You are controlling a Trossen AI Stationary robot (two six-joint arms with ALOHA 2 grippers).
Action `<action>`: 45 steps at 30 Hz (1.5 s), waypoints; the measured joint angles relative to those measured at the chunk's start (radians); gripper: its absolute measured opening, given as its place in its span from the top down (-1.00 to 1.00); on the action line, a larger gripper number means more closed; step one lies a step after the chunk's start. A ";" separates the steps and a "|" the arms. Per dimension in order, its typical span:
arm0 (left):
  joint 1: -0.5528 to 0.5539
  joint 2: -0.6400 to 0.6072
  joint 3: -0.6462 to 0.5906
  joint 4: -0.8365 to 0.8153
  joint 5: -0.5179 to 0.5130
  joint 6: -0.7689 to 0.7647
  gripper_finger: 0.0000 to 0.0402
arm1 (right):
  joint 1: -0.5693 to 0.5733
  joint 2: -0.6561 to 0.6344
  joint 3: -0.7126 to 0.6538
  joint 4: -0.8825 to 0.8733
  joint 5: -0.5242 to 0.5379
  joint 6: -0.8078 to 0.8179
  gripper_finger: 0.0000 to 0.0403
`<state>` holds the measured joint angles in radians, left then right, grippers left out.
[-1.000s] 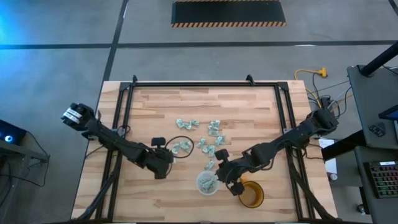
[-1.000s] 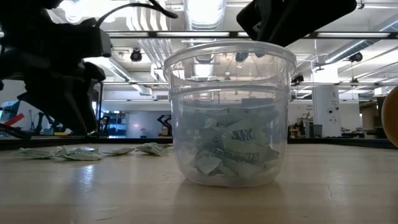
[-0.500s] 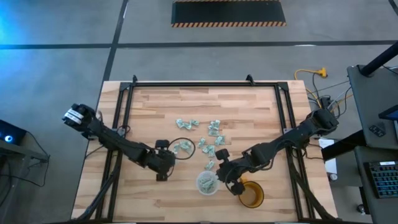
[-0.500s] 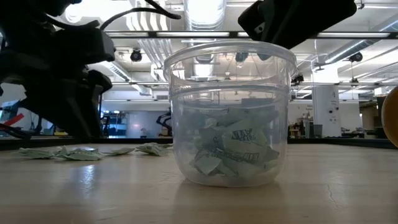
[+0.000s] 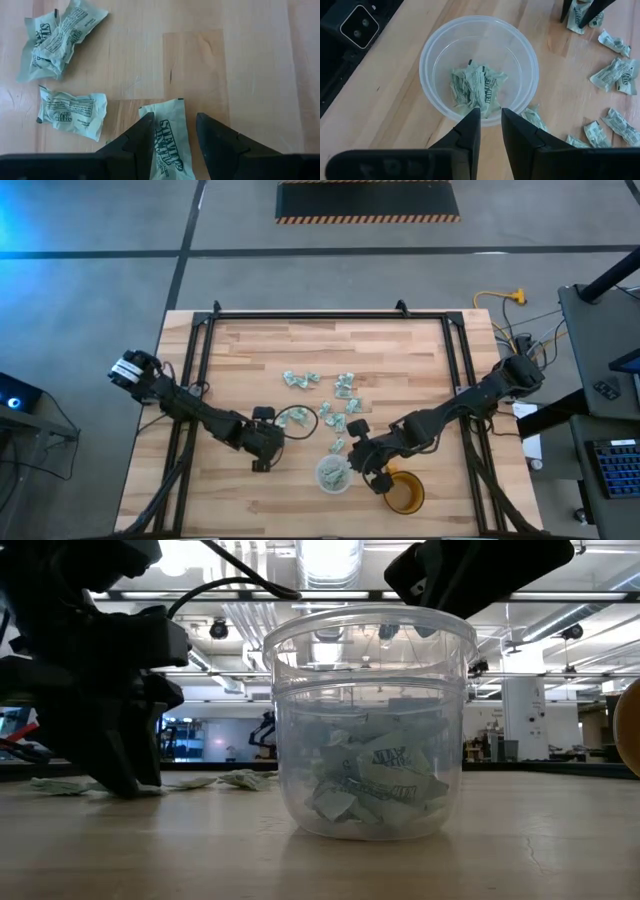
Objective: Pick and place Stevia / Truvia into bins
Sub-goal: Put the stevia packet into the transparent bin
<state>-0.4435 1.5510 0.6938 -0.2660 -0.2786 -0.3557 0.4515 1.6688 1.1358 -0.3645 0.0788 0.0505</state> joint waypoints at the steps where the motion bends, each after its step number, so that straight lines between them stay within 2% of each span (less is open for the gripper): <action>1: 0.000 0.000 0.000 0.000 0.001 0.000 0.35 | 0.000 0.000 0.000 0.000 0.000 0.001 0.66; 6: 0.001 0.000 0.000 0.000 0.011 0.008 0.49 | 0.000 0.000 0.000 0.000 0.000 0.001 0.66; 14: 0.002 -0.002 -0.001 -0.004 0.014 0.053 0.96 | 0.000 0.000 0.000 0.000 0.000 -0.001 0.66; 18: 0.002 -0.014 -0.002 -0.007 0.011 0.056 0.96 | 0.000 0.000 0.000 0.000 0.014 -0.014 0.66; 22: 0.002 -0.040 0.031 -0.005 -0.006 0.076 0.98 | 0.000 -0.005 0.014 -0.024 0.162 -0.031 0.66; 26: 0.001 -0.064 0.069 0.011 -0.075 0.087 0.99 | 0.000 -0.016 0.036 -0.101 0.334 0.017 0.66; 29: 0.000 -0.068 0.079 0.142 -0.076 0.159 0.99 | 0.000 -0.019 0.037 -0.159 0.414 0.089 0.66; 35: -0.003 -0.036 0.080 0.452 -0.004 0.345 0.99 | -0.001 -0.020 0.026 -0.235 0.448 0.167 0.66; 41: -0.003 -0.004 0.080 0.624 0.031 0.406 0.99 | 0.000 -0.020 0.023 -0.254 0.487 0.179 0.66; 45: -0.001 0.062 0.081 0.779 0.104 0.440 0.99 | -0.006 -0.020 0.012 -0.272 0.531 0.187 0.66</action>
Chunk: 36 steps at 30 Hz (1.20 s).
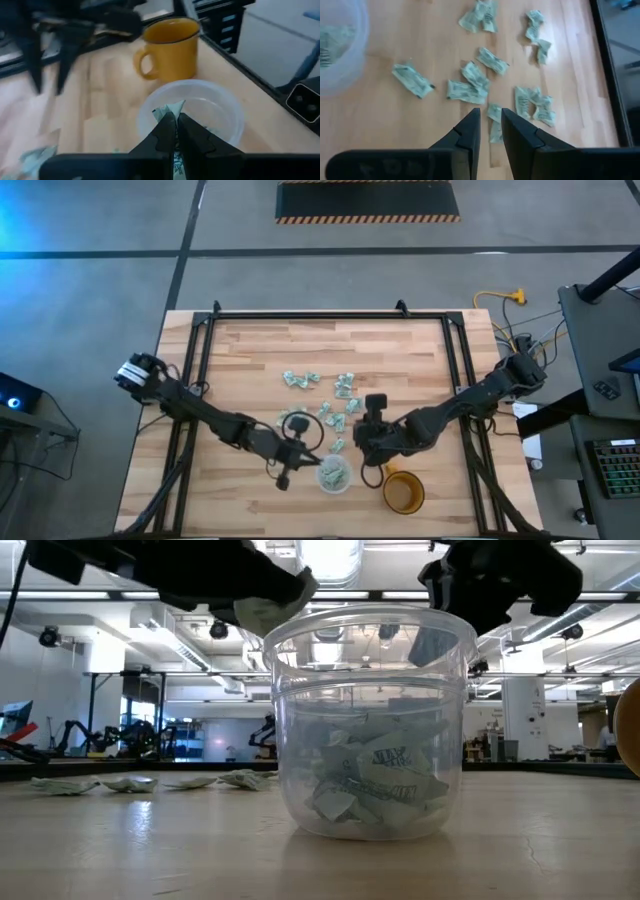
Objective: Pick and place Stevia / Truvia into bins
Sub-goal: Put the stevia packet into the transparent bin
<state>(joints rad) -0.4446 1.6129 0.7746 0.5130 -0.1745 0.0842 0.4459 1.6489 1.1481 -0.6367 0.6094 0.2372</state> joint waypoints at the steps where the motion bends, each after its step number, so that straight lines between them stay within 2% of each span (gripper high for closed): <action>1: 0.001 0.020 0.001 0.029 0.018 0.008 0.99 | -0.003 0.000 -0.004 0.002 0.000 0.000 0.66; 7: 0.005 0.105 0.071 0.046 0.043 0.035 1.00 | -0.017 0.000 -0.030 -0.004 -0.001 0.021 0.66; 17: 0.011 0.147 0.121 0.047 0.042 0.063 0.98 | -0.023 0.000 -0.045 -0.003 -0.003 0.025 0.66; 20: 0.015 0.154 0.121 0.046 0.038 0.063 0.87 | -0.023 0.000 -0.045 -0.003 -0.004 0.025 0.66; 27: 0.016 0.148 0.119 0.042 0.034 0.063 0.44 | -0.023 0.000 -0.047 0.002 -0.004 0.045 0.66; 31: 0.015 0.078 0.119 -0.098 -0.005 0.054 0.29 | -0.036 0.000 -0.078 0.049 -0.007 0.044 0.66; 36: 0.015 -0.053 0.118 -0.357 -0.067 -0.024 0.26 | -0.115 0.000 -0.128 0.072 -0.046 0.020 0.66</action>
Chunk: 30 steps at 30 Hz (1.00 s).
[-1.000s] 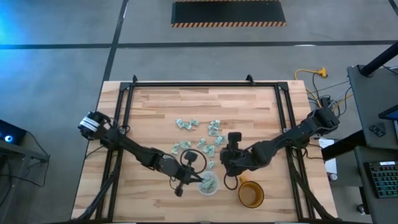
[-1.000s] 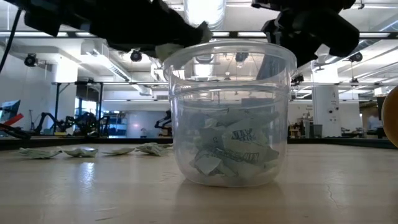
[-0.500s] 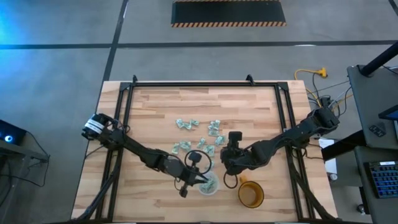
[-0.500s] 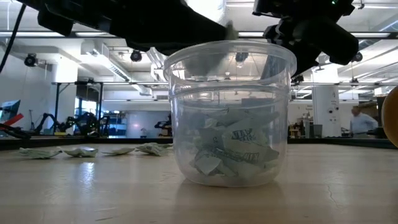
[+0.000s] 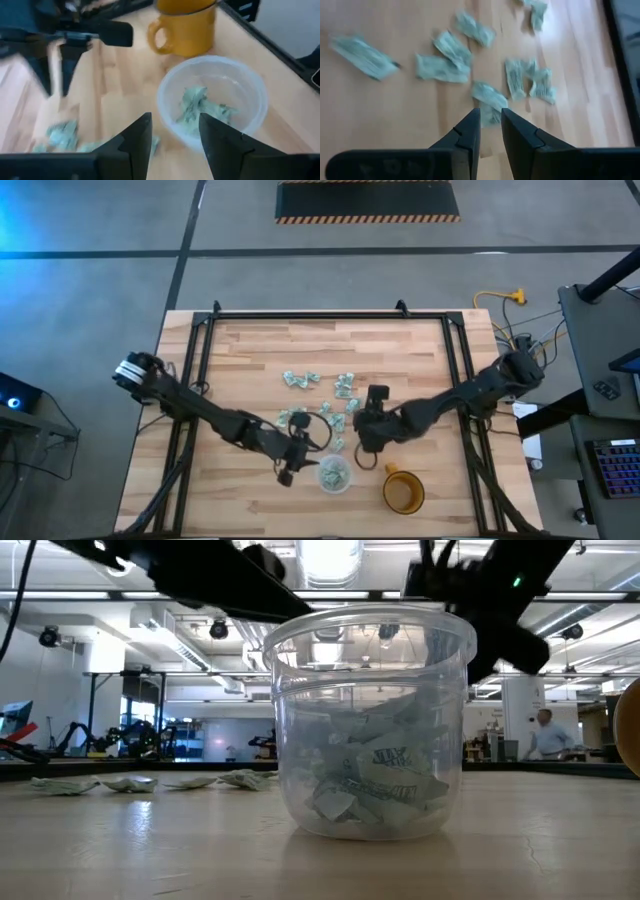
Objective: Pick and place Stevia / Truvia into bins
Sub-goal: Put the stevia packet into the transparent bin
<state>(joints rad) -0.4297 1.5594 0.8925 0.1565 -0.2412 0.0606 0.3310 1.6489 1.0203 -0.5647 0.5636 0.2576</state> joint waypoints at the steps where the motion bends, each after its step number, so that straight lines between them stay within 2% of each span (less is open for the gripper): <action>1: 0.000 -0.026 -0.001 -0.032 -0.001 -0.025 0.26 | -0.023 0.000 -0.009 0.003 -0.028 -0.016 0.66; 9: -0.009 -0.160 -0.064 -0.067 0.000 -0.081 0.26 | -0.265 0.000 -0.032 0.084 -0.414 -0.177 0.66; 12: -0.009 -0.173 -0.085 -0.062 0.000 -0.082 0.26 | -0.331 0.000 -0.039 0.096 -0.503 -0.205 0.66; 19: -0.009 -0.169 -0.093 -0.061 -0.003 -0.088 0.26 | -0.381 0.000 -0.097 0.180 -0.591 -0.241 0.66; 25: -0.009 -0.169 -0.093 -0.060 -0.004 -0.108 0.26 | -0.380 0.000 -0.108 0.190 -0.591 -0.182 0.65; 30: -0.009 -0.169 -0.095 -0.060 -0.004 -0.108 0.26 | -0.383 0.005 -0.120 0.211 -0.590 -0.112 0.52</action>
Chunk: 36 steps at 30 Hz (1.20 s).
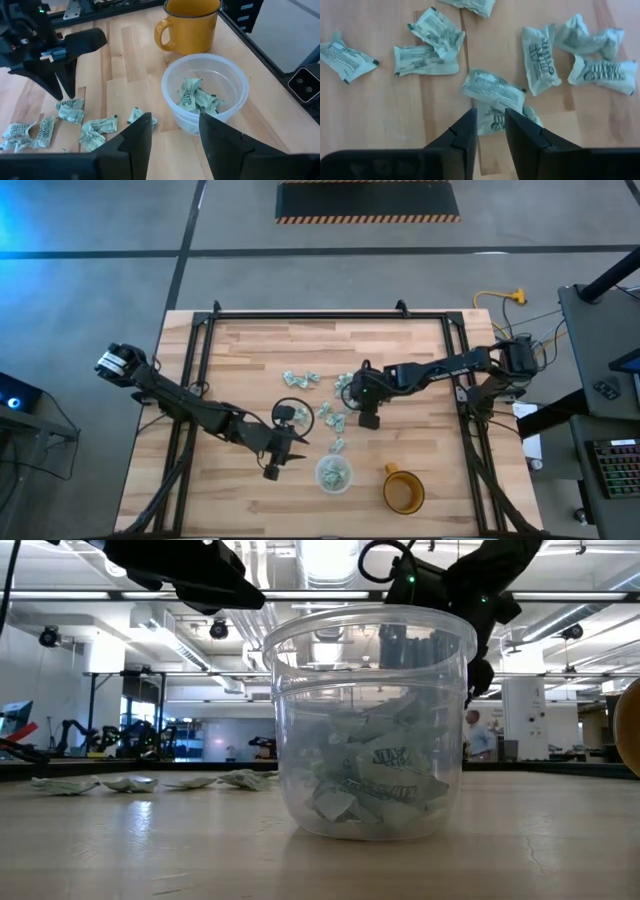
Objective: Pick and place Stevia / Truvia into bins
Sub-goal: Put the stevia packet into the transparent bin
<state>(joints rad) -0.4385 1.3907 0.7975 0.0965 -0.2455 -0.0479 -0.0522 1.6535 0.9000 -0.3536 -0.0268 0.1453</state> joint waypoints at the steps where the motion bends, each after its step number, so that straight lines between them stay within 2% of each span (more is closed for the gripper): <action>1: 0.000 0.000 0.000 0.000 0.000 0.000 0.26 | -0.001 0.000 -0.005 0.005 0.000 0.013 0.49; 10: 0.000 0.000 0.000 -0.001 0.000 0.000 0.26 | -0.002 0.001 -0.052 0.052 0.003 0.032 0.22; 17: 0.000 0.000 0.000 -0.001 -0.001 0.000 0.26 | 0.000 0.001 -0.054 0.077 0.003 0.044 0.09; 27: 0.000 0.000 0.000 0.000 -0.001 0.000 0.26 | -0.001 0.004 -0.080 0.089 0.003 0.071 0.08; 36: 0.000 0.000 0.000 -0.001 -0.001 0.000 0.26 | -0.001 0.073 -0.059 0.103 0.003 0.072 0.08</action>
<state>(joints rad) -0.4385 1.3907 0.7971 0.0956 -0.2466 -0.0475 -0.0536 1.7267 0.8405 -0.2505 -0.0236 0.2169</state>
